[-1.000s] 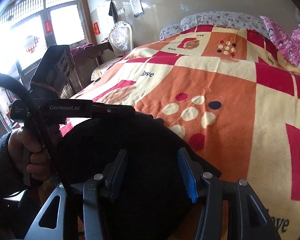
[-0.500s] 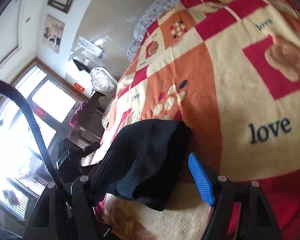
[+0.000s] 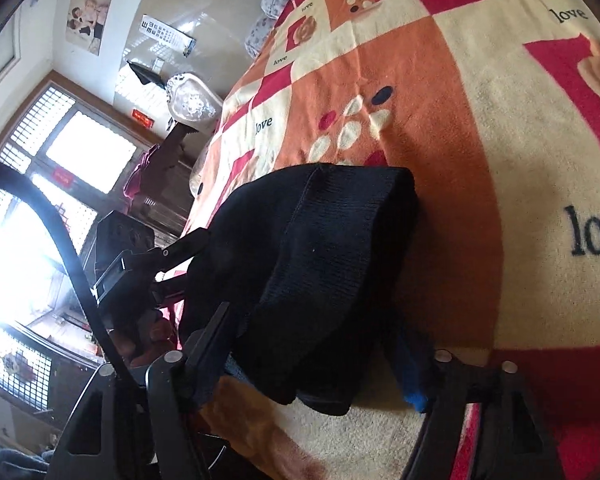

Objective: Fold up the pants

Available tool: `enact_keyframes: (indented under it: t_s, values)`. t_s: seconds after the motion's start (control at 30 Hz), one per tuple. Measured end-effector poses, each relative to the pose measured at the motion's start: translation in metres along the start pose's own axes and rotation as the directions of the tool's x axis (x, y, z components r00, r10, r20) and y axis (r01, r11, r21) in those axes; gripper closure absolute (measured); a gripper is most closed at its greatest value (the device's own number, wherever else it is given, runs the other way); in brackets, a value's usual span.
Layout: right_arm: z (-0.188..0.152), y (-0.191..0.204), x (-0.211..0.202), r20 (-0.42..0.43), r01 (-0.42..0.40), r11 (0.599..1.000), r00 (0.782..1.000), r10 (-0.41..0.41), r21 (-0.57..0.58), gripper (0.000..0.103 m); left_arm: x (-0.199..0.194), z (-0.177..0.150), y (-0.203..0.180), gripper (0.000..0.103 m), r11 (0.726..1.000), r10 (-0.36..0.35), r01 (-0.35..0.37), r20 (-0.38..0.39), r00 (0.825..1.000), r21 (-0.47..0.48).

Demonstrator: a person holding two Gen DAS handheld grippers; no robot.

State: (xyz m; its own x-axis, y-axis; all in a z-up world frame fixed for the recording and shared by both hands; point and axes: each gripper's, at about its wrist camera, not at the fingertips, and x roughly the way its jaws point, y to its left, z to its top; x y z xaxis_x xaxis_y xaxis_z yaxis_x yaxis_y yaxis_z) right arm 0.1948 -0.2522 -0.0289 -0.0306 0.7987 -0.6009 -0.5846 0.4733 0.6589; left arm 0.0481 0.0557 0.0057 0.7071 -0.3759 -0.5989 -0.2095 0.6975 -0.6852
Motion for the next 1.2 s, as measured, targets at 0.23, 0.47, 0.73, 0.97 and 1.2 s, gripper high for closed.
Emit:
enact_keyframes:
  t_s: [0.23, 0.47, 0.73, 0.97, 1.2]
  values:
    - [0.013, 0.013, -0.023, 0.069, 0.023, 0.993, 0.997, -0.015, -0.119, 0.066, 0.002, 0.018, -0.031, 0.061, 0.988, 0.071, -0.077, 0.048, 0.996, 0.133]
    - [0.097, -0.018, -0.028, 0.078, 0.031, 0.994, 0.997, -0.022, -0.108, 0.066, 0.052, 0.080, -0.040, 0.061, 0.982, 0.091, -0.097, 0.043, 0.995, 0.161]
    - [0.113, -0.077, 0.005, 0.010, -0.074, 0.996, 0.997, 0.074, 0.058, 0.053, 0.068, 0.083, -0.013, 0.036, 0.986, 0.125, -0.129, 0.041, 0.991, 0.108]
    - [0.103, -0.049, -0.062, 0.195, 0.042, 0.999, 0.980, -0.035, -0.028, 0.052, 0.000, 0.054, -0.046, 0.038, 0.956, 0.120, -0.179, 0.251, 0.961, 0.230]
    - [0.073, 0.051, -0.042, 0.251, 0.364, 0.759, 0.930, -0.268, -0.540, 0.053, 0.045, 0.015, -0.063, 0.038, 0.919, 0.130, -0.165, 0.118, 0.984, 0.357]
